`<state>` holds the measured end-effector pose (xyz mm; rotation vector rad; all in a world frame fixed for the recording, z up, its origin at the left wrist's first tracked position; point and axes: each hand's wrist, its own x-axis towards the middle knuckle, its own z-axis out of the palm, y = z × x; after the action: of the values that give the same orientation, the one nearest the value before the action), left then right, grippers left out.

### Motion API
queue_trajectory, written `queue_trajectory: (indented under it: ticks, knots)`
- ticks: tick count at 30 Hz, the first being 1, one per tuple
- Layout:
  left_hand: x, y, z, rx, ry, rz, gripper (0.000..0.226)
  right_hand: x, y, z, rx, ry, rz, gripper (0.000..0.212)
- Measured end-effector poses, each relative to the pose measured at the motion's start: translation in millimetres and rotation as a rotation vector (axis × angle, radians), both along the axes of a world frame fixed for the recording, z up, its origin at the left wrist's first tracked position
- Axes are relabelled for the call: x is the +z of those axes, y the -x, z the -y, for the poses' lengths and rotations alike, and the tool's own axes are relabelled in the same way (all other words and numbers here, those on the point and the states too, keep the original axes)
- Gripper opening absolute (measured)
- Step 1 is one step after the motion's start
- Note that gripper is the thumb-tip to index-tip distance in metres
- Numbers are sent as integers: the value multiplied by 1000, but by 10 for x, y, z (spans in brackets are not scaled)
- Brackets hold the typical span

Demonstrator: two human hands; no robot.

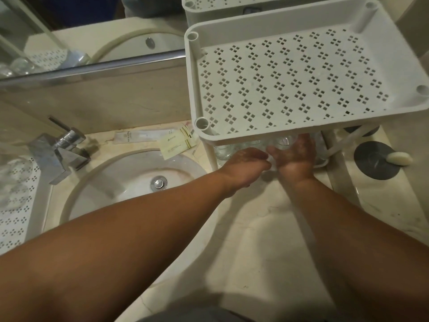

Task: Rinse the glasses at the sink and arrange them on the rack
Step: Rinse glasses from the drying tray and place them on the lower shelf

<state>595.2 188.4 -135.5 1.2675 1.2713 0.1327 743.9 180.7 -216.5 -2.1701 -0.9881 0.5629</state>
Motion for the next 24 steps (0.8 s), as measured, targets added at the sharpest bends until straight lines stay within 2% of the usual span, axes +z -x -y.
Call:
queue_trajectory:
  ticks: [8, 10, 12, 15, 18, 20, 24]
  knots:
    - [8, 71, 16, 30, -3, 2, 32, 57, 35, 41, -21, -22, -72, 71]
    - [21, 96, 37, 38, -5, -6, 31, 37, 56, 29, -50, -64, -187, 68]
    - [37, 126, 57, 47, -12, -13, 30, 15, 86, 24, -86, -109, -351, 76]
    - [76, 196, 96, 78, -3, -6, 30, -41, 125, 108, -95, -140, -353, 85]
    - [134, 294, 144, 91, -17, -1, 32, -3, 228, 254, -121, -148, -228, 79]
    - [172, 382, 174, 113, -33, 3, 27, 87, 351, 335, -148, -160, -282, 70]
    - [240, 631, 250, 114, -81, 8, 22, 318, 600, 571, -40, -244, -158, 46]
